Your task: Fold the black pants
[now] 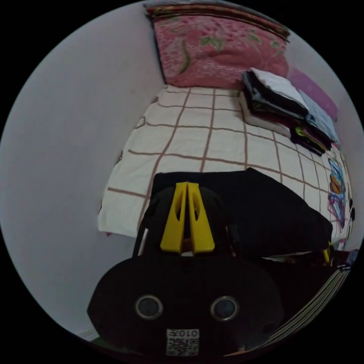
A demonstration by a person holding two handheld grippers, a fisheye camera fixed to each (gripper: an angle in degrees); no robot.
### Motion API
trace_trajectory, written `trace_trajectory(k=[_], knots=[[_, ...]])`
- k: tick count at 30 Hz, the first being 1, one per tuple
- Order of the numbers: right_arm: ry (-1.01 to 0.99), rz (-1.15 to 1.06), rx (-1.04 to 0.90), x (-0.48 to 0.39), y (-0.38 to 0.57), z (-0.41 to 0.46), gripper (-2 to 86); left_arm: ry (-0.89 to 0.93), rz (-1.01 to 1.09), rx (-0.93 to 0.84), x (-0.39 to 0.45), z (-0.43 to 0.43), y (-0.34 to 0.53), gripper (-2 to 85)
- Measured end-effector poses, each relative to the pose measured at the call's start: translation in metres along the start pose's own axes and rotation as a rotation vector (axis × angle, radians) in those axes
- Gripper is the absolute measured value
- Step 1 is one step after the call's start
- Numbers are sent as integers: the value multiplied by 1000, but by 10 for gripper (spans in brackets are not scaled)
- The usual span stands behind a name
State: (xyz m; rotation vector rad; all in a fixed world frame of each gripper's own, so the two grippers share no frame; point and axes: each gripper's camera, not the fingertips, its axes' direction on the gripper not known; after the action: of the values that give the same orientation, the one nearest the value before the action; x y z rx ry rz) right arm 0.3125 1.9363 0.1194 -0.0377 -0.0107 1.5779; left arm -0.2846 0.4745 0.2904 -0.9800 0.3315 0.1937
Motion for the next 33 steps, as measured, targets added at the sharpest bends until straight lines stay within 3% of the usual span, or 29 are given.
trace_trajectory(k=[6,17,23,27,33], knots=[[-98,22,-37,-29,21,35,94,29,79,2,32,-7,-12,-3],[13,-109,48,-167,77,70,57,107,166,-4,31,5,-25,-2],[182,-390,35,-316,116,113,55,168,165,40,5,10,-33,-2],[367,-704,44,-454,168,160,54,191,172,60,-15,15,-37,-3],[277,-1244,-46,-636,303,264,54,230,206,63,-52,25,-41,-2]])
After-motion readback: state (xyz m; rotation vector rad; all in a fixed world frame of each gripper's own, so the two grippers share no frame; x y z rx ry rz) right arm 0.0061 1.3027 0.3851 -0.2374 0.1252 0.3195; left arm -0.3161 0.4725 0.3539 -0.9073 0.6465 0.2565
